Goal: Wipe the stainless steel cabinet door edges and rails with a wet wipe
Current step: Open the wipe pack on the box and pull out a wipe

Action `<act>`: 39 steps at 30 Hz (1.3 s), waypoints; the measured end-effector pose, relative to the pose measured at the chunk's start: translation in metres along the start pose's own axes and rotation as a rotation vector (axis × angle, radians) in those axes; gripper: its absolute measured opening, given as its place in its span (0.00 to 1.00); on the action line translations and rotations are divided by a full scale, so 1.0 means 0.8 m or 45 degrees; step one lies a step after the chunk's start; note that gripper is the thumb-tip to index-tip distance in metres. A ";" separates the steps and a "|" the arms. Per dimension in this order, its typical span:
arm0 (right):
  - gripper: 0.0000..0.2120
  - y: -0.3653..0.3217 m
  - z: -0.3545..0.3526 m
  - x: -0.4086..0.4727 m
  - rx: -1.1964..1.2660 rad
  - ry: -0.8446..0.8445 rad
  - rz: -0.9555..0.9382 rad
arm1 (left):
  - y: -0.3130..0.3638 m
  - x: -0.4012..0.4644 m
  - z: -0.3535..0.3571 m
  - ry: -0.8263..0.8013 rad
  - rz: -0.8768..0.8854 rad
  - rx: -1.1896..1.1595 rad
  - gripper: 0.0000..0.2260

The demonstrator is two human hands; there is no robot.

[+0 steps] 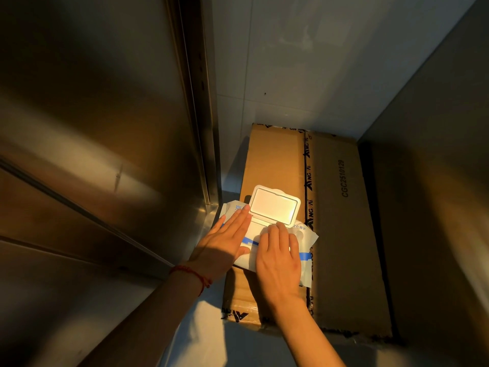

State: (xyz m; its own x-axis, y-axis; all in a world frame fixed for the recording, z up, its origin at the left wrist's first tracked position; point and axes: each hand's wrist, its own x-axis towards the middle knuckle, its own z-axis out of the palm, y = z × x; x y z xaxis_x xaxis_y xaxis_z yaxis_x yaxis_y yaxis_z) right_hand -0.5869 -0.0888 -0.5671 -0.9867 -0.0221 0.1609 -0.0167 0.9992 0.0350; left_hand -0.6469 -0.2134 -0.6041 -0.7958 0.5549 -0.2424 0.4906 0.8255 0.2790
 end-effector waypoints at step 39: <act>0.24 -0.001 0.013 -0.011 0.153 0.247 0.066 | 0.004 0.000 -0.002 0.018 -0.028 -0.018 0.33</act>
State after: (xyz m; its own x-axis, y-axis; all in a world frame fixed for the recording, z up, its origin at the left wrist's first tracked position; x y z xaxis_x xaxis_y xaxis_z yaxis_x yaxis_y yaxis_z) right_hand -0.5803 -0.0893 -0.5790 -0.9375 0.0352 0.3462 0.0026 0.9955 -0.0943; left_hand -0.6456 -0.2108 -0.6015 -0.8114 0.5349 -0.2354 0.4679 0.8360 0.2867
